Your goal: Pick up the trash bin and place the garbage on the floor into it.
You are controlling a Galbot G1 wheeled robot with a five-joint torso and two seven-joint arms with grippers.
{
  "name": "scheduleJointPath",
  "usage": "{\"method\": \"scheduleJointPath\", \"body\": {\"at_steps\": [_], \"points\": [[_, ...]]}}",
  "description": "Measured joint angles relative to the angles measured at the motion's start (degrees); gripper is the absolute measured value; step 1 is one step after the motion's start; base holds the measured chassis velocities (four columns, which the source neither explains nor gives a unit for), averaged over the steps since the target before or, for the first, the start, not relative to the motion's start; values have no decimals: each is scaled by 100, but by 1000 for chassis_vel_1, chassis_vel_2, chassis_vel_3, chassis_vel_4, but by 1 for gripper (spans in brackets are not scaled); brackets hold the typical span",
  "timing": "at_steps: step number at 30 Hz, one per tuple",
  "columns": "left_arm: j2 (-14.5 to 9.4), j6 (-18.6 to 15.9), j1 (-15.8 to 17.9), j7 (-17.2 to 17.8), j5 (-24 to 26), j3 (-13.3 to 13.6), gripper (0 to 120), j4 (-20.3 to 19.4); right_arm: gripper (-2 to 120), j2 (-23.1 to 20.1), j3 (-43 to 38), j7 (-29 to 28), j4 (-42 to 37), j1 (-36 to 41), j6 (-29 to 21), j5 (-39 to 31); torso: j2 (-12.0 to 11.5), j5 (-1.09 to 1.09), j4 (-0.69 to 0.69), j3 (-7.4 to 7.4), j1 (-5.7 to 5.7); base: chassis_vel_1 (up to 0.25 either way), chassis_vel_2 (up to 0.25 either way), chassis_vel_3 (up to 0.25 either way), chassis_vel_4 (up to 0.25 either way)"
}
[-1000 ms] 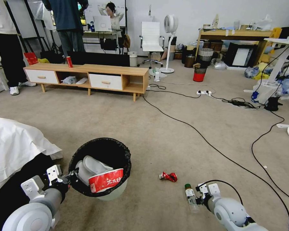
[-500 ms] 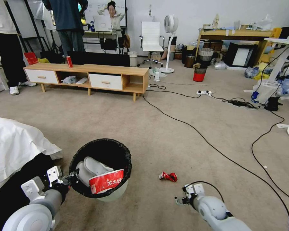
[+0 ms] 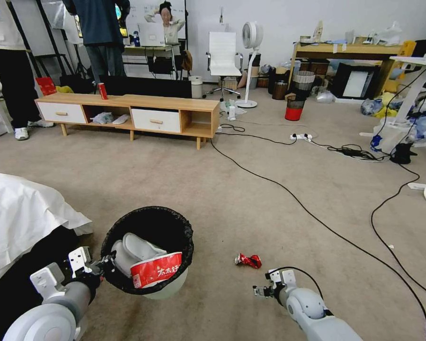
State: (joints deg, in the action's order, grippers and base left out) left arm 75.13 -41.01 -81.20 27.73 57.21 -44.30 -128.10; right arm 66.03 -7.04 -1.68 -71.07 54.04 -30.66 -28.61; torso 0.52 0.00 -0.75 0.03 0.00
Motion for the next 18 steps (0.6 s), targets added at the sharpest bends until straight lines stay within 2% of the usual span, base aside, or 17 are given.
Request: {"method": "scheduleJointPath", "body": {"at_steps": [9,18], "points": [[-4,3,46,-4,0,14,3,40,100,-335,-327,-6,-294,122,-15,-10,0,1,-1,0,0,0,0,0,0],[-12,4,36,-4,0,15,3,18,100,-234,-379,-1,-148,109,32,3,0,0,0,0,0,0,0,0,0]]}}
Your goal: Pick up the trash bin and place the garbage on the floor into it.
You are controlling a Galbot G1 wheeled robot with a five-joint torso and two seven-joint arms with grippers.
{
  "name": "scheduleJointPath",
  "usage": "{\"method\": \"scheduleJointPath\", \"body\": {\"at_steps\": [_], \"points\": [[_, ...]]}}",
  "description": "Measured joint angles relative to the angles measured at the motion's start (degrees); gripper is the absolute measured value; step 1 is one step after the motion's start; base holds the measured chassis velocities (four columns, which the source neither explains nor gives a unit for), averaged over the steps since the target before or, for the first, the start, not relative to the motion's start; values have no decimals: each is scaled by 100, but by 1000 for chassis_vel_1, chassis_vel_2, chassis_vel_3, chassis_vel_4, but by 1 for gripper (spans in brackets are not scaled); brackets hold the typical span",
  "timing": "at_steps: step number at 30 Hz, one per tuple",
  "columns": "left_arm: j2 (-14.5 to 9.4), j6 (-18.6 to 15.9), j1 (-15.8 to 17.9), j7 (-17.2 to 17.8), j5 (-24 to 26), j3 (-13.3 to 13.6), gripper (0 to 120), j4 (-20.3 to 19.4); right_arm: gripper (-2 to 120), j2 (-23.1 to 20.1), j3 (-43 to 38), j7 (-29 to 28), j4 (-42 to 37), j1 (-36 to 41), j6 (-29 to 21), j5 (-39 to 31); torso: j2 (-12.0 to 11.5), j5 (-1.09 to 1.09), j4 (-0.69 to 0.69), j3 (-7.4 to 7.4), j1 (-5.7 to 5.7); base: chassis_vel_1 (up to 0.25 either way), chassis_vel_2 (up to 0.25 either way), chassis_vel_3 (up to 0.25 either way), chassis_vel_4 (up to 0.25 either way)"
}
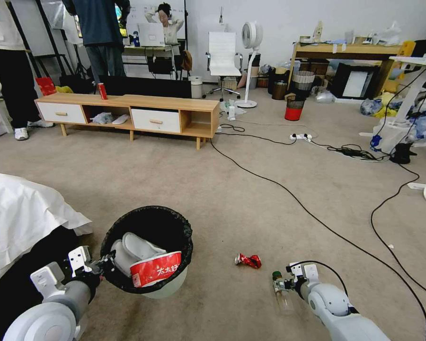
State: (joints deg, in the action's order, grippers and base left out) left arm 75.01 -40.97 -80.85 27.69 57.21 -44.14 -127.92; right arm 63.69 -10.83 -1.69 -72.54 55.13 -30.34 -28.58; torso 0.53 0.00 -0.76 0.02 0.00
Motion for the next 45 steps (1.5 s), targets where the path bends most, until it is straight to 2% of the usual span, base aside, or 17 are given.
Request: {"method": "scheduleJointPath", "body": {"at_steps": [11,28,36,39,41,45], "points": [[1,5,-58,-5,-10,-15,3,-27,100,247,206,93,479,-97,128,118,0,1,0,0,0,0,0,0,0],[-10,15,-43,-19,-30,-2,3,37,100,543,84,348,1508,-292,595,452,0,1,0,0,0,0,0,0,0],[-12,20,-26,-27,-46,9,3,66,100,620,31,426,1695,-309,694,593,0,2,0,0,0,0,0,0,0],[-11,20,-28,-32,-61,14,3,72,96,646,24,429,1705,-324,704,632,0,2,-1,0,0,0,0,0,0],[1,21,-27,-35,-75,22,3,73,88,664,25,499,1721,-339,772,719,0,3,-1,0,0,0,0,0,0],[0,21,-27,-36,-79,23,3,73,80,673,25,529,1721,-353,805,750,0,1,-1,0,0,0,0,0,0]]}}
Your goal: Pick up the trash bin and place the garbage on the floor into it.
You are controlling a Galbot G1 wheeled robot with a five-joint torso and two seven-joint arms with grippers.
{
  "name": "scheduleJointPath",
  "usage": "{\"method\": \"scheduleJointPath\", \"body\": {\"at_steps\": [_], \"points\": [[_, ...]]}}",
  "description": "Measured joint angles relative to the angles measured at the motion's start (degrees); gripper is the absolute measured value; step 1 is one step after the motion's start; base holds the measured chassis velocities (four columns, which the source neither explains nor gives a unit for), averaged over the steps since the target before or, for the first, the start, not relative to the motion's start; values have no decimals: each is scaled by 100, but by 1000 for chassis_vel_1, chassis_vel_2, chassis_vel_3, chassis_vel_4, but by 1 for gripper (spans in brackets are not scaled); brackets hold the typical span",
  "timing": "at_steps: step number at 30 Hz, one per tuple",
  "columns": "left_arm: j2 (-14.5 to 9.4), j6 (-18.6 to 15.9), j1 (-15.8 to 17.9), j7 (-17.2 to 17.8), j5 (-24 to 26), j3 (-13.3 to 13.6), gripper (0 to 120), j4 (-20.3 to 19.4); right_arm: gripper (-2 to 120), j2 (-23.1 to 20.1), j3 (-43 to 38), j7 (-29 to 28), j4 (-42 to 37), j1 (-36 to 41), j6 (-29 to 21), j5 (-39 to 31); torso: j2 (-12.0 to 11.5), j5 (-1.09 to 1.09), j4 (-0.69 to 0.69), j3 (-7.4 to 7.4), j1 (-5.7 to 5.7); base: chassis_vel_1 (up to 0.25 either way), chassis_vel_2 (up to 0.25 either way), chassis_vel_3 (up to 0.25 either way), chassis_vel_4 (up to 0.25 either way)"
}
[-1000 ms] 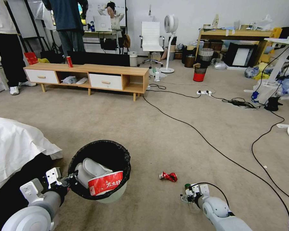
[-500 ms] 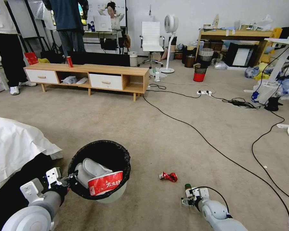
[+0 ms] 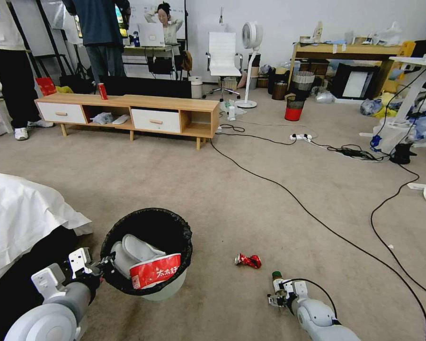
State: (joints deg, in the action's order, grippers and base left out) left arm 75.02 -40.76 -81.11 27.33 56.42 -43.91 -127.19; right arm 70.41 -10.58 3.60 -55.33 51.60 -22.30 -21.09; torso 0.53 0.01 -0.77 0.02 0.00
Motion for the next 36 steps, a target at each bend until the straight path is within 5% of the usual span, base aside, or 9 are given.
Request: {"method": "scheduleJointPath", "body": {"at_steps": [15,27,36], "points": [[-25,0,12,-1,-6,11,3,-3,31,-175,-138,-16,-465,35,54,-3,0,-1,0,1,0,0,0,0,0],[-18,-3,-27,14,-2,21,3,-18,29,-247,-252,-108,-1279,140,94,-25,0,-2,1,1,0,0,0,0,0],[-54,-78,-33,111,46,35,3,-8,29,-625,-267,-312,-3077,237,379,-404,0,0,1,1,0,0,0,0,0]]}}
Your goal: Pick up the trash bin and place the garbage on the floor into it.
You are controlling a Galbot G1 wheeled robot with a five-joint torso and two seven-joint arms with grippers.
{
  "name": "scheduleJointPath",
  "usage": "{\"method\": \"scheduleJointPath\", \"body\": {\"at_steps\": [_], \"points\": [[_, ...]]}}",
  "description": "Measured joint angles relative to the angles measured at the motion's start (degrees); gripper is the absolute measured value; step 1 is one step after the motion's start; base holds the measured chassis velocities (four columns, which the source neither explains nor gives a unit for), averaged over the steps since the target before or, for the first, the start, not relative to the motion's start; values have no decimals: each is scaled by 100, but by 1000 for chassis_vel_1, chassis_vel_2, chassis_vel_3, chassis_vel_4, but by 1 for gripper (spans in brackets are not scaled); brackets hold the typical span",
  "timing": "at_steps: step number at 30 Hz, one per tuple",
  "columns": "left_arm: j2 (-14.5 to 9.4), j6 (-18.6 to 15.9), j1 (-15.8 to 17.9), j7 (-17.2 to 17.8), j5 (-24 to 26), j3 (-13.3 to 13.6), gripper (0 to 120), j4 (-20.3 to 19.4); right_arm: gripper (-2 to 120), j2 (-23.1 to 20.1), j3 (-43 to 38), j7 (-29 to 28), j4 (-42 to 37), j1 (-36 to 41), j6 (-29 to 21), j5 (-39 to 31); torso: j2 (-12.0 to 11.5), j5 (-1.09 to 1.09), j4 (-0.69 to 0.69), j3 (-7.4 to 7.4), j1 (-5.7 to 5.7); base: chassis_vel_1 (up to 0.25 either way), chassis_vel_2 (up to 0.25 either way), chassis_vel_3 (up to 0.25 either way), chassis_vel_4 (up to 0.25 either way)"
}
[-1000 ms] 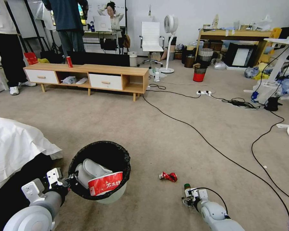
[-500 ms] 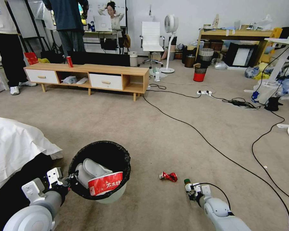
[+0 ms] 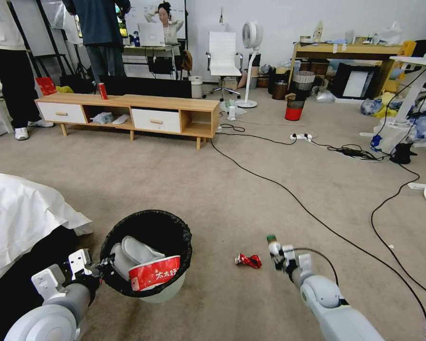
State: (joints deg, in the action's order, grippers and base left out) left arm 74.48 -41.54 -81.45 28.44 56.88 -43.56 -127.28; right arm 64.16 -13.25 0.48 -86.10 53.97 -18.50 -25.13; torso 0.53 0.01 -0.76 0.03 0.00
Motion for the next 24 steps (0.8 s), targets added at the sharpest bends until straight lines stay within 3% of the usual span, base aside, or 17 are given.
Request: {"method": "scheduleJointPath", "body": {"at_steps": [6,11,18,24], "points": [[27,-29,-10,5,4,45,3,-19,29,-118,323,-17,-1228,-200,153,-314,0,0,1,-1,0,0,0,0,0],[-4,-55,-42,12,21,67,3,-80,29,-88,816,30,-1711,-394,437,-380,0,0,2,0,0,0,0,0,0],[-161,-60,-19,306,260,117,3,-150,29,-202,1625,1197,-1869,-1018,1632,-758,0,-1,0,0,0,0,0,0,0],[-309,-64,17,364,342,190,3,-100,29,-180,2126,1712,-1817,-1488,2076,-1401,0,0,0,0,0,0,0,0,0]]}}
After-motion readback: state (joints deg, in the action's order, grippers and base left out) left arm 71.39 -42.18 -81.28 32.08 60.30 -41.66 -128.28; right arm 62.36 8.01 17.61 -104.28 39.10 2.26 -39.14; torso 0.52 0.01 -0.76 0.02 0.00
